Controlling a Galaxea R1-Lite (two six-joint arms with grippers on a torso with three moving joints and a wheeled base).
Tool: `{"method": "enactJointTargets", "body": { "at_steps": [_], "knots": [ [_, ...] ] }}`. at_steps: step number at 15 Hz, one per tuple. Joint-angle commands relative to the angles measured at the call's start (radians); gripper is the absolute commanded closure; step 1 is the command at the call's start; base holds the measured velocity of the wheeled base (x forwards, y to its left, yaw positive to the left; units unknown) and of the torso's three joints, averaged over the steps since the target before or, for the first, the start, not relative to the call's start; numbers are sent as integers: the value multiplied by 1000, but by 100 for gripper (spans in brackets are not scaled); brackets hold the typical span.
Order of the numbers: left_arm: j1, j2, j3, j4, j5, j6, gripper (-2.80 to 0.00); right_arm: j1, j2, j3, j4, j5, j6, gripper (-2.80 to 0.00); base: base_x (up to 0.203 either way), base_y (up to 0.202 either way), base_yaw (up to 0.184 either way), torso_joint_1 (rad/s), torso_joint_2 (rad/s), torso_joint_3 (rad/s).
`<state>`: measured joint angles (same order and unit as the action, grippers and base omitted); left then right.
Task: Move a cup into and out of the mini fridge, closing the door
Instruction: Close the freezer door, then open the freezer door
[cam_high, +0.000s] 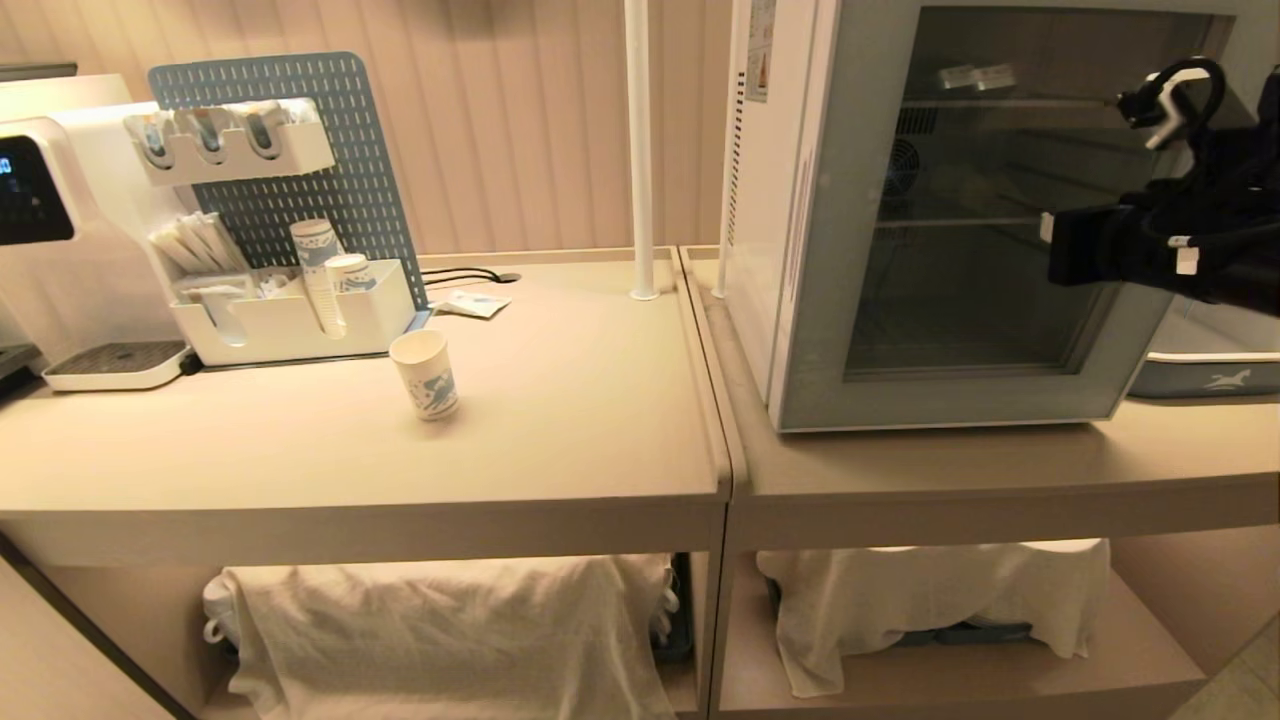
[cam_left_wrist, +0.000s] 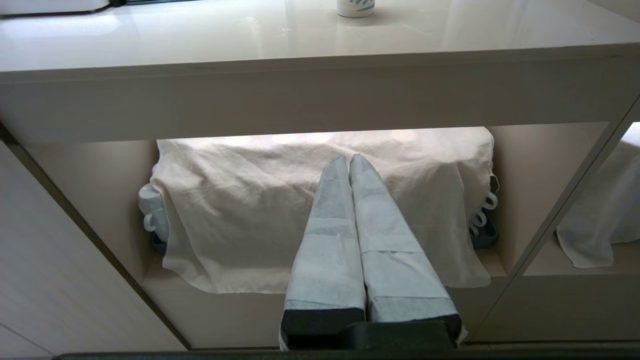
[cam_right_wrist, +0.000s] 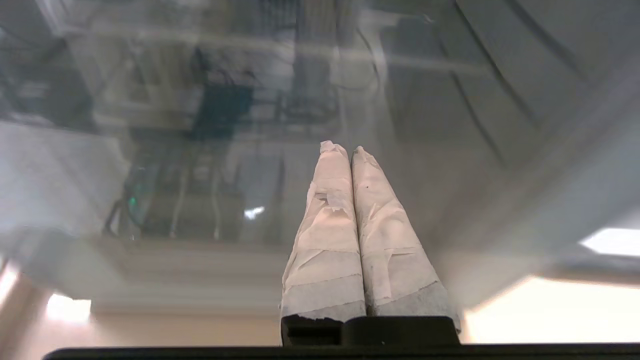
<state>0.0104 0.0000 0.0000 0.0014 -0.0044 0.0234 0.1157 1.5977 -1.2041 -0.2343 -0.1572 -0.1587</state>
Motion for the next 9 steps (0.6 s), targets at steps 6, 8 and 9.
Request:
{"method": "enactJointTargets", "body": {
  "at_steps": [6,8,9],
  "knots": [
    [0,0,0,0,0,1,0,-20,-472,314,241,-66,-26,0,0,0,0,0,0,0],
    [0,0,0,0,0,1,0,-22,-622,366,321,-89,-23,0,0,0,0,0,0,0],
    [0,0,0,0,0,1,0,-23,-695,397,345,-113,-21,0,0,0,0,0,0,0]
  ]
}}
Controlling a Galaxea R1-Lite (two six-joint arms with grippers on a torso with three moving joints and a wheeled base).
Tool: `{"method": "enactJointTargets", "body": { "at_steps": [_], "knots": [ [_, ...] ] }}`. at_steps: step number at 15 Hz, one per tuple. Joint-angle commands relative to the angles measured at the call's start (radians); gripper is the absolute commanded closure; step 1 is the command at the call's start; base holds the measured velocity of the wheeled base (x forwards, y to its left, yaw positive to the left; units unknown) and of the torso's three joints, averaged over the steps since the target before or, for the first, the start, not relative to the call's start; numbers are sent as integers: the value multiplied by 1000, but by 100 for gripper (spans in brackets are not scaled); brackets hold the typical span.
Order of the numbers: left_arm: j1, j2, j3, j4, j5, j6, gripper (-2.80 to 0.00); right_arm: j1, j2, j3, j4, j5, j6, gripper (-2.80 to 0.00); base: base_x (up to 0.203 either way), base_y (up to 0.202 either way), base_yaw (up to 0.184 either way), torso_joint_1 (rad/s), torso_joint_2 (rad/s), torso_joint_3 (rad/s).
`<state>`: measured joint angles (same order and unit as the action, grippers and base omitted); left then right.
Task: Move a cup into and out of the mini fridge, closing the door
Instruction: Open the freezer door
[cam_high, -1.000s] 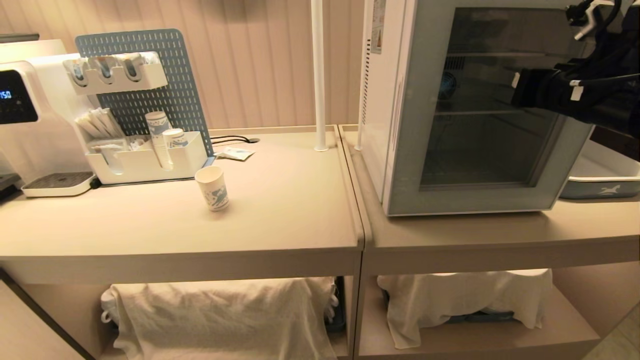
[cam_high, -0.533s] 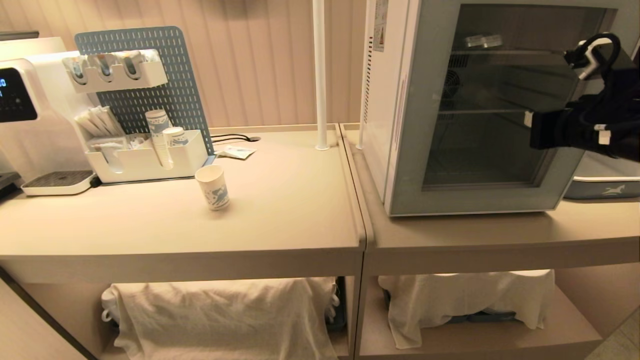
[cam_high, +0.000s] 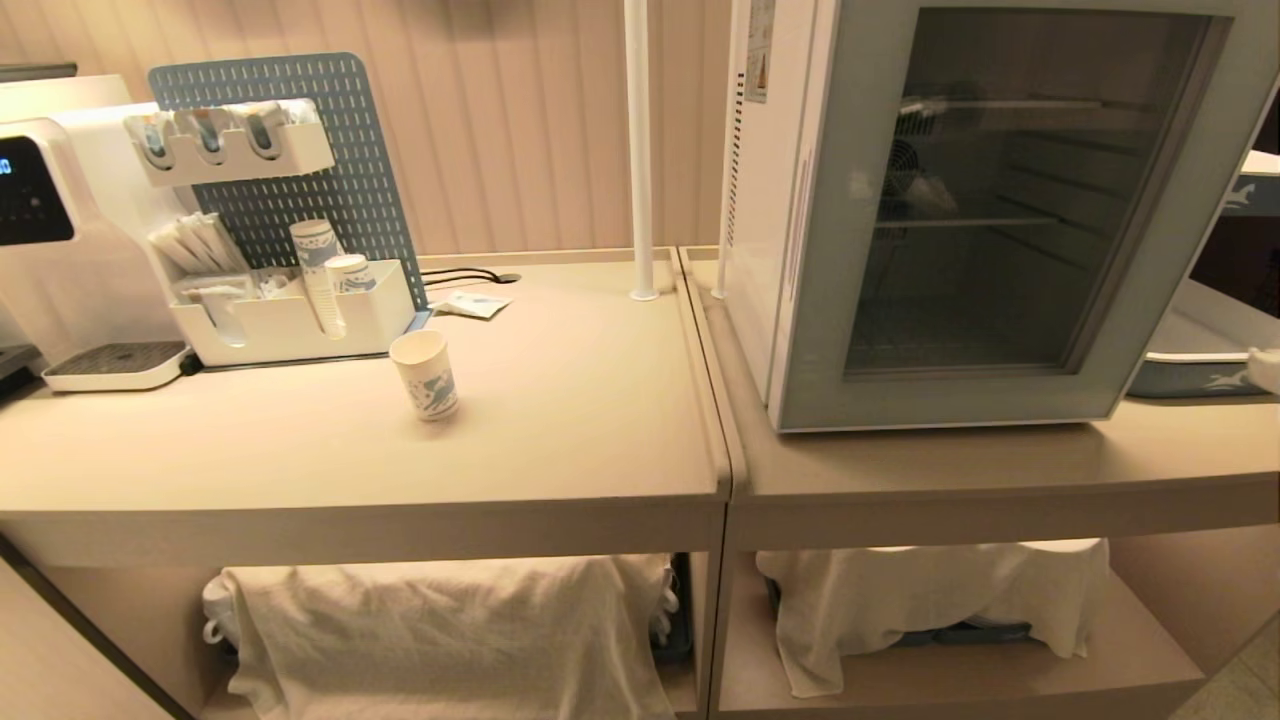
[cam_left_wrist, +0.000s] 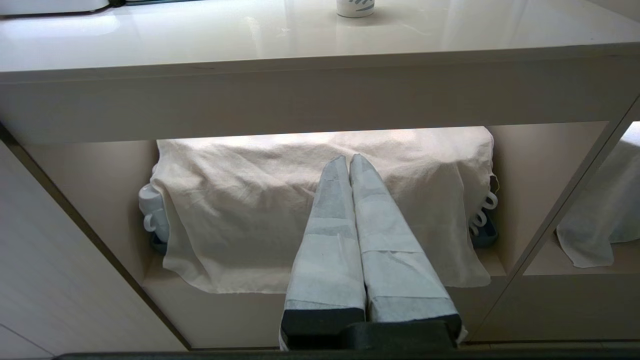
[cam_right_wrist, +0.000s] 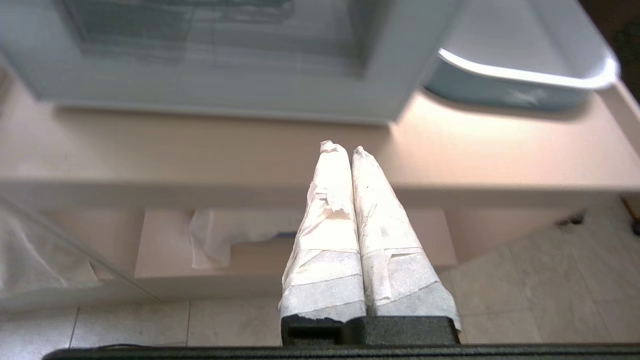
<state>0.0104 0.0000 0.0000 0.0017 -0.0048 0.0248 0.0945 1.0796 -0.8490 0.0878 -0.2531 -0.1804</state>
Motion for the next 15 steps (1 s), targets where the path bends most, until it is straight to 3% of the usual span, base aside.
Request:
{"method": "enactJointTargets", "body": {
  "at_steps": [1,5,10,12,15],
  "knots": [
    [0,0,0,0,0,0,0,-3,-261,83,40,-35,1,0,0,0,0,0,0,0],
    [0,0,0,0,0,0,0,-40,-568,350,57,-42,6,0,0,0,0,0,0,0],
    [0,0,0,0,0,0,0,-115,-836,672,-8,100,22,0,0,0,0,0,0,0],
    [0,0,0,0,0,0,0,-106,-913,727,-40,139,44,0,0,0,0,0,0,0],
    [0,0,0,0,0,-2,0,-97,-1077,746,35,193,67,0,0,0,0,0,0,0]
  ]
}}
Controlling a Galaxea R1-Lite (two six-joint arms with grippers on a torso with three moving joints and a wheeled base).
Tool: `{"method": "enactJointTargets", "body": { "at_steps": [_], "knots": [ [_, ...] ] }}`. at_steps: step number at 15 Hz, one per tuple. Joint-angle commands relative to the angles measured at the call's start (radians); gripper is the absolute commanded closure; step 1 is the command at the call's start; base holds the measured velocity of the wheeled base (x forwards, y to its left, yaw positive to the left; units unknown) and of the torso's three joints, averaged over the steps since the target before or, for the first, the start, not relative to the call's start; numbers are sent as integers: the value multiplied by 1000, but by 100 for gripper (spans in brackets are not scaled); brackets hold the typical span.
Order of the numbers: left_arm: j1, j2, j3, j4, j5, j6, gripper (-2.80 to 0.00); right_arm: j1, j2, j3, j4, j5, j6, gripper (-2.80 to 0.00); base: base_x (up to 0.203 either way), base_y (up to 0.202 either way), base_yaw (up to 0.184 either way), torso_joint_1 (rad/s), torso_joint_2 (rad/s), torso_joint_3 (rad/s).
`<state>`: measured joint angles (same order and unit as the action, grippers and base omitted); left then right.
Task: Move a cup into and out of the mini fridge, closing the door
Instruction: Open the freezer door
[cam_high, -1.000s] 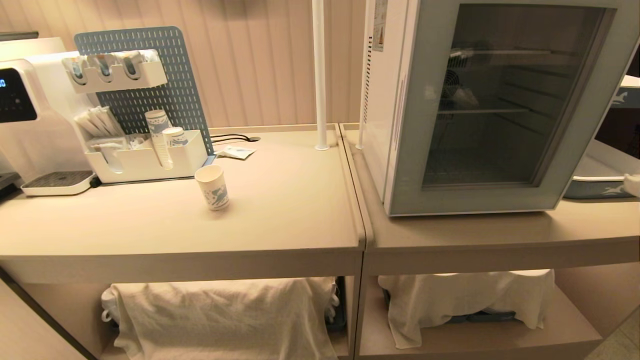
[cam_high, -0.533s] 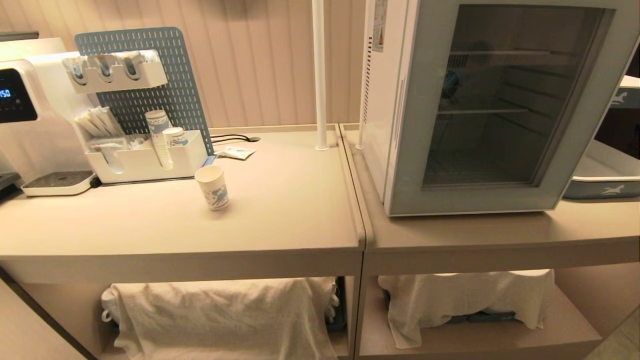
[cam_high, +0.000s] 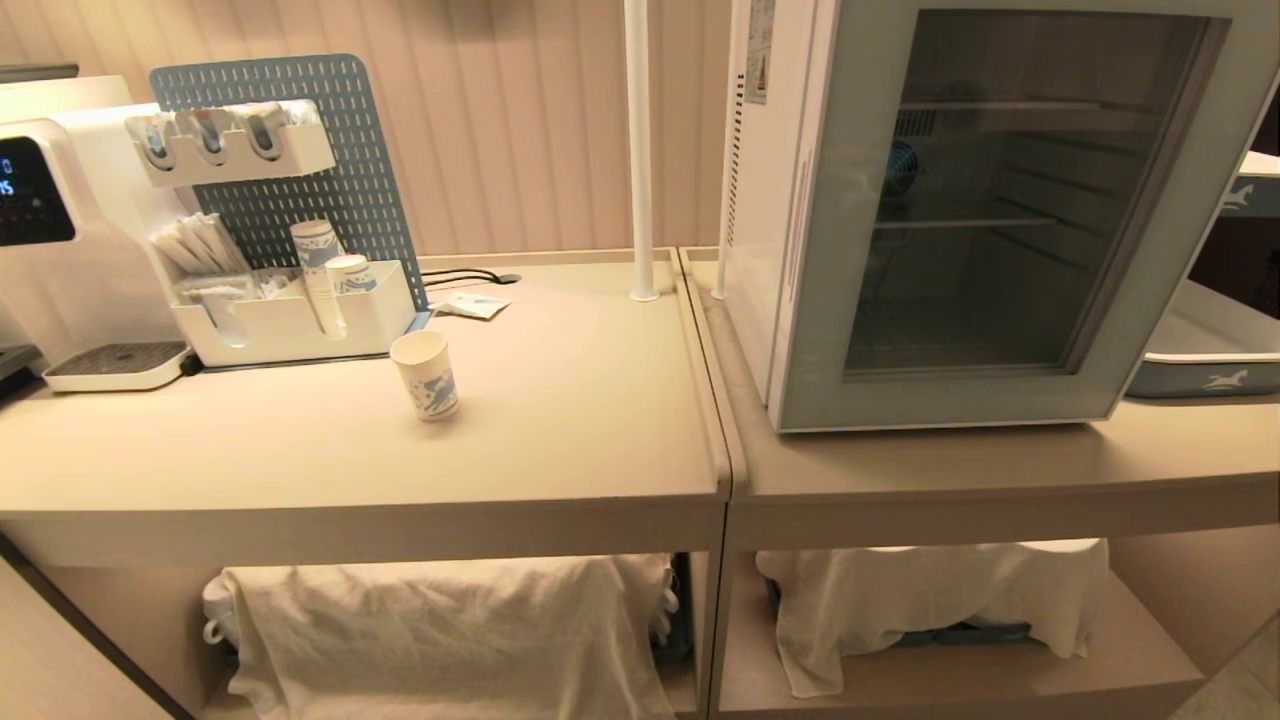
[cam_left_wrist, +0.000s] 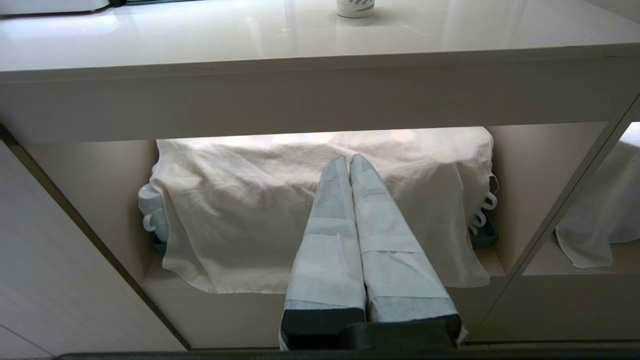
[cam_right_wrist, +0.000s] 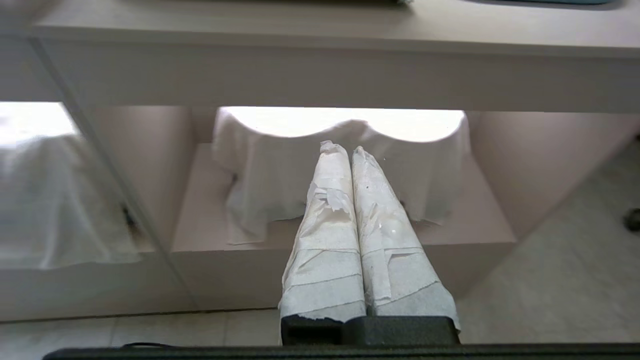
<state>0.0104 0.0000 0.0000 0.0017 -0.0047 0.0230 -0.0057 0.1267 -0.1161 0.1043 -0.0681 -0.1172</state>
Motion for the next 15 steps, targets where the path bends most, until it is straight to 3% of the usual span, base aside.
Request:
{"method": "enactJointTargets", "body": {
  "at_steps": [1,3,15],
  "knots": [
    [0,0,0,0,0,0,0,5,-139,31,12,25,31,0,0,0,0,0,0,0],
    [0,0,0,0,0,2,0,7,-131,121,-103,61,58,0,0,0,0,0,0,0],
    [0,2,-1,7,-5,12,0,7,-127,116,-106,74,59,0,0,0,0,0,0,0]
  ]
}}
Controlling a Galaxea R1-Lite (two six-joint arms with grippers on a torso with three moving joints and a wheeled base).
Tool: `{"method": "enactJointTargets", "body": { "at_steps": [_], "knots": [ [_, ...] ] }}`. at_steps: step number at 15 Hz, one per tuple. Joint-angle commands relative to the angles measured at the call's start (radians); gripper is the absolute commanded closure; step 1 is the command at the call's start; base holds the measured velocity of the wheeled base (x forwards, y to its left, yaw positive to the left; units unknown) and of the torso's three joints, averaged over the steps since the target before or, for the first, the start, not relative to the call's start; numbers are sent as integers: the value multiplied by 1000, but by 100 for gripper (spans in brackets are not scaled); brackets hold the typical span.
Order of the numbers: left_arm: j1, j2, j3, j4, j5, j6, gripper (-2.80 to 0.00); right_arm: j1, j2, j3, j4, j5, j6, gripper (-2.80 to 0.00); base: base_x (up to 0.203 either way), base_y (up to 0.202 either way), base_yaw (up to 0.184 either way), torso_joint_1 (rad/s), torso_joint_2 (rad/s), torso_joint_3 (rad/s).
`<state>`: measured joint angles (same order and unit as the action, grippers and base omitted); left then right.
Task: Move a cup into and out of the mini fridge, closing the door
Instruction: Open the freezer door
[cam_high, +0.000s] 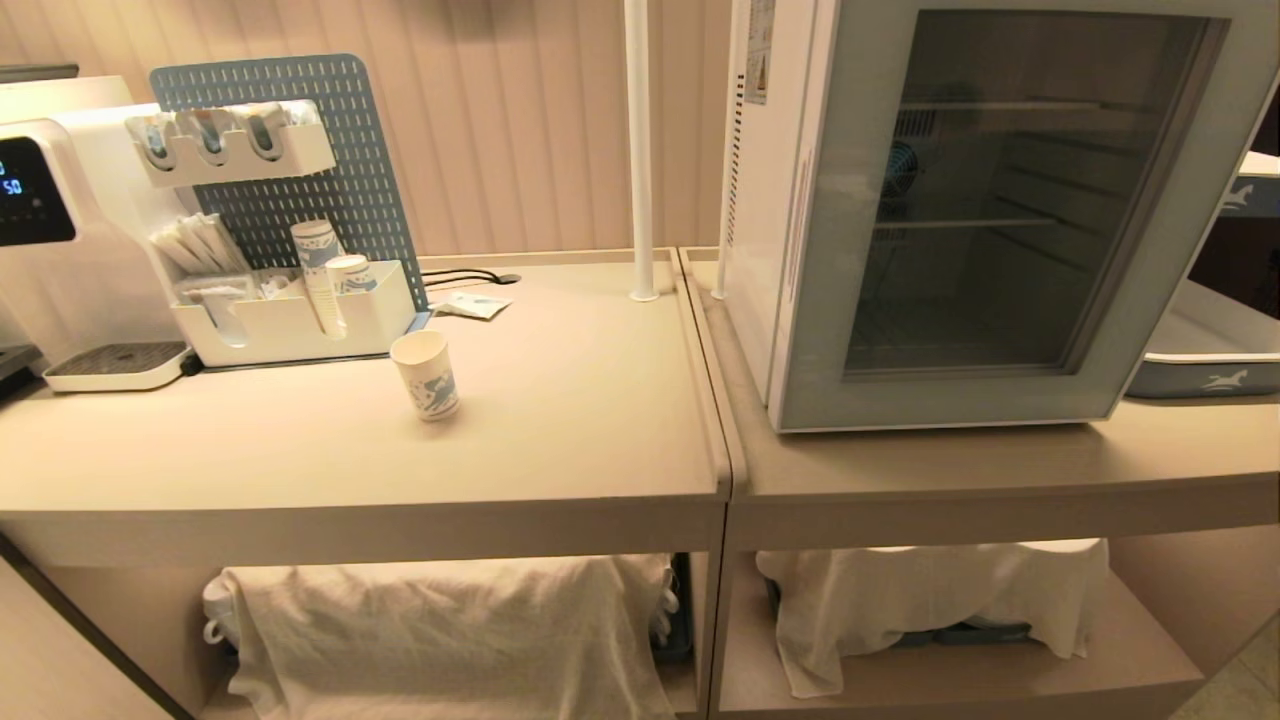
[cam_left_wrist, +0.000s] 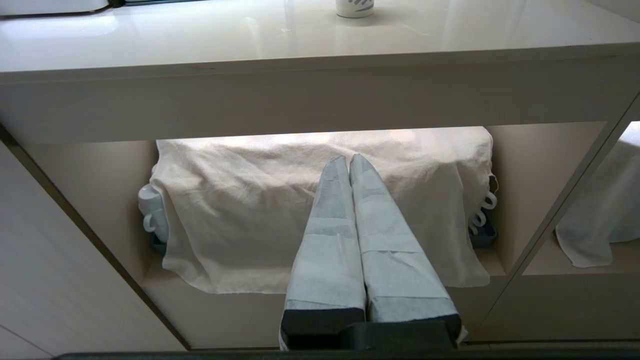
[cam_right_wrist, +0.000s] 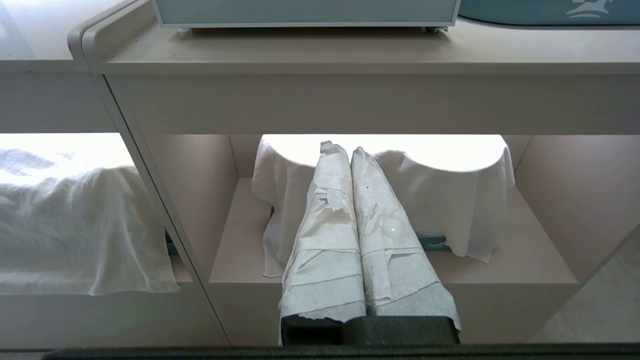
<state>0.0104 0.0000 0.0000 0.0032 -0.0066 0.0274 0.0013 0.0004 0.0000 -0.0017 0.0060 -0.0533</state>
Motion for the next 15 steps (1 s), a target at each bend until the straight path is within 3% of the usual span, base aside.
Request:
{"method": "enactJointTargets", "body": {
  "at_steps": [1,2,10,15],
  "knots": [
    [0,2,-1,7,-7,44,0,0,-2,0,0,0,-3,0,0,0,0,0,0,0],
    [0,0,0,9,-16,82,0,0,-2,0,0,0,1,0,0,0,0,0,0,0],
    [0,2,0,8,-4,52,0,0,-2,0,0,8,-10,0,0,-8,0,1,0,1],
    [0,2,-2,8,-6,55,0,0,-2,0,0,9,-11,0,0,-175,0,2,4,3]
  ]
}}
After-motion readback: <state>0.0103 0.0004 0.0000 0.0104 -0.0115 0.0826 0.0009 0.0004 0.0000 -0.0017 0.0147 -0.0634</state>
